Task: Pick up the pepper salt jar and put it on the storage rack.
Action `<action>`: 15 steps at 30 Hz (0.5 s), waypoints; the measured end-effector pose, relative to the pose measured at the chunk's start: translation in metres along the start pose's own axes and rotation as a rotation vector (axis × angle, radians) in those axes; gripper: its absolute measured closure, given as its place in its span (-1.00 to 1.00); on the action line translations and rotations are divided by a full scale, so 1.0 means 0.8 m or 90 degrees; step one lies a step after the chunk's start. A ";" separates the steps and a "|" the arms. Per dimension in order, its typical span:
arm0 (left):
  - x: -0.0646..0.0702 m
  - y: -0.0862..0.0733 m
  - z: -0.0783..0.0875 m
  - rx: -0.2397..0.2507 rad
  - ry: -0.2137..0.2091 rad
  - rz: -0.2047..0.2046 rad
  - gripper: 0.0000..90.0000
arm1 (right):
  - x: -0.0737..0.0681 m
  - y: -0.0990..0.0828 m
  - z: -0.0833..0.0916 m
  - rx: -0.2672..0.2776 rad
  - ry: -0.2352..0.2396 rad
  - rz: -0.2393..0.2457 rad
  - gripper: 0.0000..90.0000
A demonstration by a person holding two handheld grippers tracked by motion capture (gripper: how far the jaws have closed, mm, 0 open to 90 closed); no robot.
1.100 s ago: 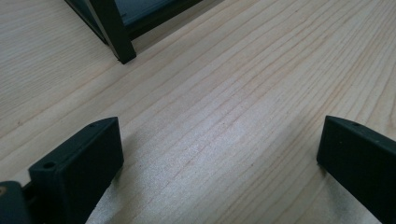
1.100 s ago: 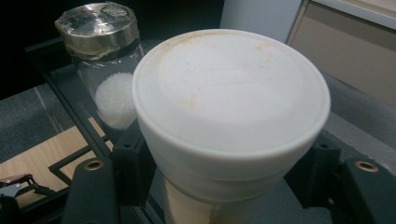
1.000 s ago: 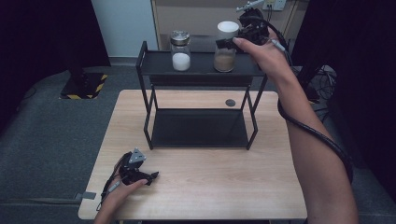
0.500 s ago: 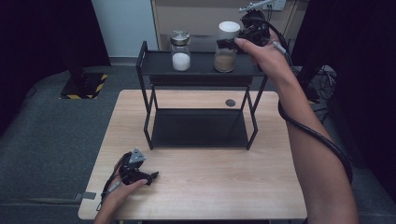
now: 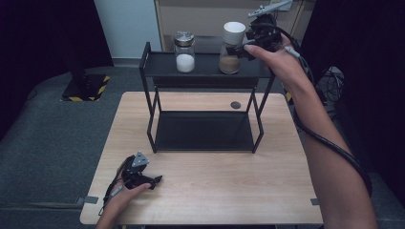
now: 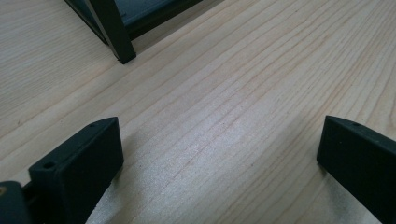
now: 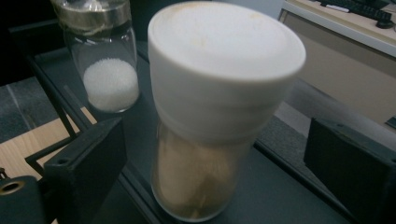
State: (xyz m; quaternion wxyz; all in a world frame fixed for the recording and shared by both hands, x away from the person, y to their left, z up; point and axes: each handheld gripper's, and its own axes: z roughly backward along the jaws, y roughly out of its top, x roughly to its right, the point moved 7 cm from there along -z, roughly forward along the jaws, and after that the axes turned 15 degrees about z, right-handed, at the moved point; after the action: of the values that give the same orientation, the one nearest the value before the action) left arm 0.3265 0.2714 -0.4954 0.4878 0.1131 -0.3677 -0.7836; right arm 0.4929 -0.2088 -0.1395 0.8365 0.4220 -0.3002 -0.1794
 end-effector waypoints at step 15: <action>0.000 0.000 0.000 0.000 0.000 -0.001 -1.00 | -0.021 -0.012 0.036 0.007 -0.009 0.001 -0.93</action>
State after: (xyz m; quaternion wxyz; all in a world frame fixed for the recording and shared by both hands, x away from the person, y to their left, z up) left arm 0.3267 0.2715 -0.4954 0.4872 0.1130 -0.3677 -0.7840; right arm 0.4613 -0.2221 -0.1399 0.8322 0.4253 -0.3072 -0.1796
